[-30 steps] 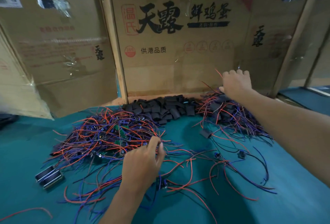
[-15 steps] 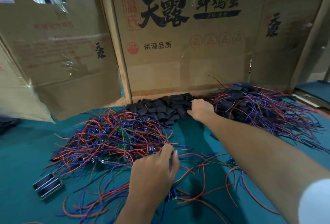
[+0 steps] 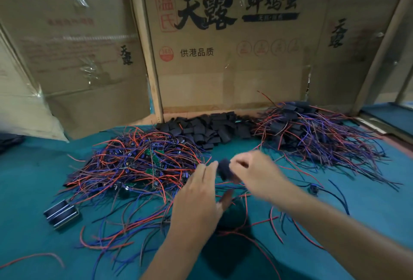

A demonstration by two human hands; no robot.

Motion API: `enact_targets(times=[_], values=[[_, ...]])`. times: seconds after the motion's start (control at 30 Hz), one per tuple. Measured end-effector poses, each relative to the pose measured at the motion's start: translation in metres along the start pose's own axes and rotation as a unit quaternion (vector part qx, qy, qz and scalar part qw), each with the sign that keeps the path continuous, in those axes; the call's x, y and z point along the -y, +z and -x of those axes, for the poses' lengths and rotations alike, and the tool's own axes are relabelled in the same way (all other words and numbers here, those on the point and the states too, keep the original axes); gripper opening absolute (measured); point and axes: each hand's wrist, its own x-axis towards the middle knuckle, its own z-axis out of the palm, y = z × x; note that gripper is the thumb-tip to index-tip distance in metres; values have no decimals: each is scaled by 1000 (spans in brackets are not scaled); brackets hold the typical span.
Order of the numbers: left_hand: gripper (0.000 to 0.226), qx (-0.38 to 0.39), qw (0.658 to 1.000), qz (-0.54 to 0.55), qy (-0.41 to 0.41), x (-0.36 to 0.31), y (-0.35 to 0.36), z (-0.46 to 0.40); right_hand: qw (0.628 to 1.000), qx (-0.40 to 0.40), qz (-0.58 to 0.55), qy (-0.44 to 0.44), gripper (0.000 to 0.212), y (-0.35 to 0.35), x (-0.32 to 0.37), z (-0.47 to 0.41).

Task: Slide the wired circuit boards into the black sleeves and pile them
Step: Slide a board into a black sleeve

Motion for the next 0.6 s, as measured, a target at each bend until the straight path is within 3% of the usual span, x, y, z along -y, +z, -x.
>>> enact_targets(times=[0.1, 0.17, 0.3, 0.47, 0.6], values=[[36, 8, 999, 47, 27, -11, 0, 4, 998, 0, -61, -6, 22, 6, 2, 31], [31, 3, 995, 98, 23, -12, -1, 5, 984, -2, -178, 13, 19, 5, 2, 40], [34, 8, 983, 184, 4, -4, -4, 2, 907, 85, -400, 99, 18, 5, -2, 51], [41, 26, 978, 198, 53, -5, -4, 5, 832, 154, -514, 137, 25, 1, -10, 55], [56, 72, 964, 229, 117, 11, -11, -1, 801, 148, -562, 142, 23, -1, -12, 51]])
